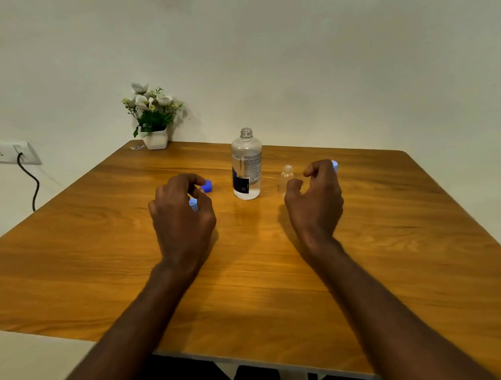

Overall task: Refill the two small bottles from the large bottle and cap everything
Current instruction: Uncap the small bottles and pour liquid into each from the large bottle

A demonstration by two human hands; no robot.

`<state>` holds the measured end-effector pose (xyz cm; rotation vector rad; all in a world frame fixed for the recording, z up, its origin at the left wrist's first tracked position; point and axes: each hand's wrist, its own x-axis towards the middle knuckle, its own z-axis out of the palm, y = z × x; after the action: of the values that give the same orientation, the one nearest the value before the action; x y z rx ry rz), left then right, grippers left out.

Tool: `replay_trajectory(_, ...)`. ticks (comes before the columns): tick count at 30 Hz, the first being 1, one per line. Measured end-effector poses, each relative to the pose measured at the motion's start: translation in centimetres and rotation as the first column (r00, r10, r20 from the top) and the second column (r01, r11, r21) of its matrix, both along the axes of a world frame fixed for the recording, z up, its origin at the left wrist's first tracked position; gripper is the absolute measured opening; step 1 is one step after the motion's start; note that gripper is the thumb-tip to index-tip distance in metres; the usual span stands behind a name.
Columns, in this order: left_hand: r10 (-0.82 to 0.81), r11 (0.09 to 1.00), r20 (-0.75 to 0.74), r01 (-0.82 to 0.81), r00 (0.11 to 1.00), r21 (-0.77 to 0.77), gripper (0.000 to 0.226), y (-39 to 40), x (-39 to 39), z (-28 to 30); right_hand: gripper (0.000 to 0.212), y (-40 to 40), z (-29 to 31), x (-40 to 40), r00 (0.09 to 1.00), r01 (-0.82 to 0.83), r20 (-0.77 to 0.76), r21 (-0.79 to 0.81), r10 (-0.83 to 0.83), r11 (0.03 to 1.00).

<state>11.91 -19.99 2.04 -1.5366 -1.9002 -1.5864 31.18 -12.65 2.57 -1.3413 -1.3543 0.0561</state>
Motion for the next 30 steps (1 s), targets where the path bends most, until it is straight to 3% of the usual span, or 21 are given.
replay_trajectory(2, -0.151, 0.986, -0.033, 0.153, 0.988, 0.070, 0.021, 0.4, 1.3, 0.3, 0.035, 0.5, 0.7, 1.3, 0.992, 0.069, -0.111, 0.124, -0.055, 0.990)
replay_trajectory(4, -0.311, 0.946, -0.034, 0.313, 0.950, 0.081, 0.020, 1.3, 3.3, 0.7, 0.048, 1.7, 0.6, 3.3, 0.978, 0.125, -0.181, 0.142, -0.099, 0.982)
replay_trajectory(9, -0.535, 0.845, 0.109, 0.531, 0.837, 0.067, 0.019, 4.1, 8.5, 1.5, 0.072, 4.4, -1.4, 6.3, 0.991, 0.014, -0.127, -0.273, -0.050, 0.962)
replay_trajectory(13, -0.612, 0.790, 0.100, 0.613, 0.785, 0.024, 0.018, 5.3, 9.9, 0.6, 0.059, 5.5, -2.3, 6.3, 0.995, -0.037, -0.097, -0.388, 0.000, 0.921)
replay_trajectory(15, -0.630, 0.775, 0.088, 0.632, 0.771, 0.011, 0.016, 5.5, 9.6, 0.1, 0.043, 5.8, -2.3, 6.2, 0.990, -0.069, -0.140, -0.323, 0.024, 0.944)
replay_trajectory(16, -0.637, 0.770, 0.093, 0.639, 0.765, 0.013, 0.016, 5.5, 9.4, 0.0, 0.033, 5.7, -2.1, 6.2, 0.971, -0.118, -0.233, -0.253, 0.058, 0.960)
replay_trajectory(19, -0.657, 0.751, 0.118, 0.660, 0.745, 0.013, 0.015, 5.4, 9.0, -0.4, 0.019, 4.7, -0.9, 6.4, 0.759, -0.297, -0.609, -0.010, 0.229, 0.955)
replay_trajectory(22, -0.674, 0.734, 0.153, 0.678, 0.723, 0.032, 0.011, 5.5, 9.1, -0.3, 0.031, 3.2, -0.3, 6.6, 0.497, -0.540, -0.797, 0.025, 0.342, 0.841)
replay_trajectory(25, -0.688, 0.719, 0.181, 0.693, 0.702, 0.048, 0.011, 5.4, 9.1, -0.2, 0.048, 1.8, -0.1, 7.6, 0.354, -0.820, -0.837, -0.064, 0.417, 0.569)
replay_trajectory(27, -0.703, 0.698, 0.182, 0.716, 0.688, -0.010, 0.022, 5.4, 9.3, -0.3, 0.054, 0.9, 0.0, 8.3, 0.408, -0.866, -0.791, -0.176, 0.457, 0.468)
replay_trajectory(30, -0.735, 0.650, 0.190, 0.756, 0.651, -0.076, 0.031, 5.2, 9.5, -0.3, 0.058, 0.2, -0.2, 8.4, 0.514, -0.824, -0.704, -0.247, 0.490, 0.510)
